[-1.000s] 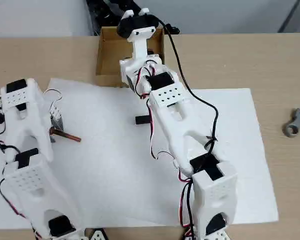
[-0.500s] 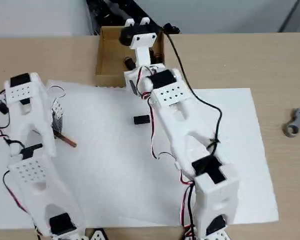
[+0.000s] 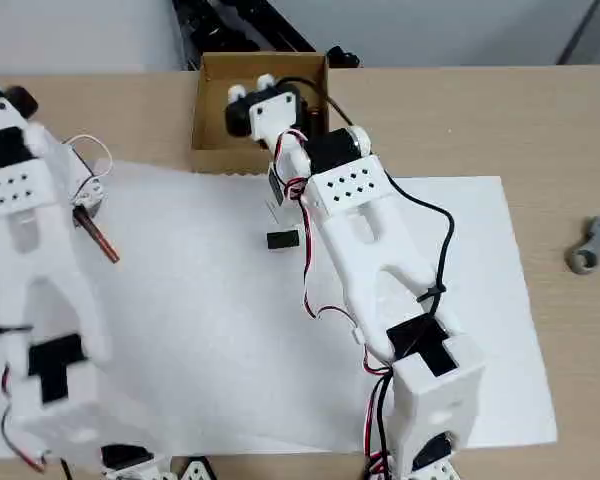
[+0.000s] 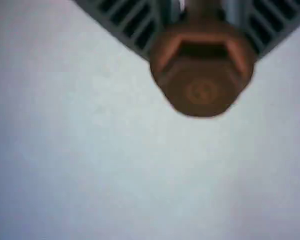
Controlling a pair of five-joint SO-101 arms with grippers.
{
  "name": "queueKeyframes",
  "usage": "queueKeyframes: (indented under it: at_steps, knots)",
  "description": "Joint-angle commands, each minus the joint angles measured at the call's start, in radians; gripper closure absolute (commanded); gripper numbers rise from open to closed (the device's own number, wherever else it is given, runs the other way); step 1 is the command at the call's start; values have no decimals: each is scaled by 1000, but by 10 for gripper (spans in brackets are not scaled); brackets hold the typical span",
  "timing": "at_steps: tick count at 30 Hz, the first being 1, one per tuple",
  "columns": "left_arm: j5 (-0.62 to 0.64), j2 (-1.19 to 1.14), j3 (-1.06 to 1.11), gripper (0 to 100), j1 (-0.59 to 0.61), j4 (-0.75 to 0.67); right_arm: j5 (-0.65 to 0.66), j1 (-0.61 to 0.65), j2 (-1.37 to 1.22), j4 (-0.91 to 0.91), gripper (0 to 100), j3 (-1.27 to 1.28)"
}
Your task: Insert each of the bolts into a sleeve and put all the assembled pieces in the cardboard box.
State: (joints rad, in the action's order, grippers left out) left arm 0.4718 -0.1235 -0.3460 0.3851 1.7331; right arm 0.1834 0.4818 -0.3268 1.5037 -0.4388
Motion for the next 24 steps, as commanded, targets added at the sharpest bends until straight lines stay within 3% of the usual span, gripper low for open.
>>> queueKeyframes:
  at_steps: [1, 8, 16, 24]
  knots:
    - [-34, 219, 51, 995, -2, 18, 107, 8, -13, 13, 857, -48]
    - [-123, 499, 162, 995, 5, 18, 183, 47, -157, -1, 857, -152]
    - [-163, 643, 213, 995, 107, -20, 201, 24, -251, -53, 856, -354]
    - [-192, 683, 219, 995, 107, -17, 557, 19, -340, 157, 805, -358]
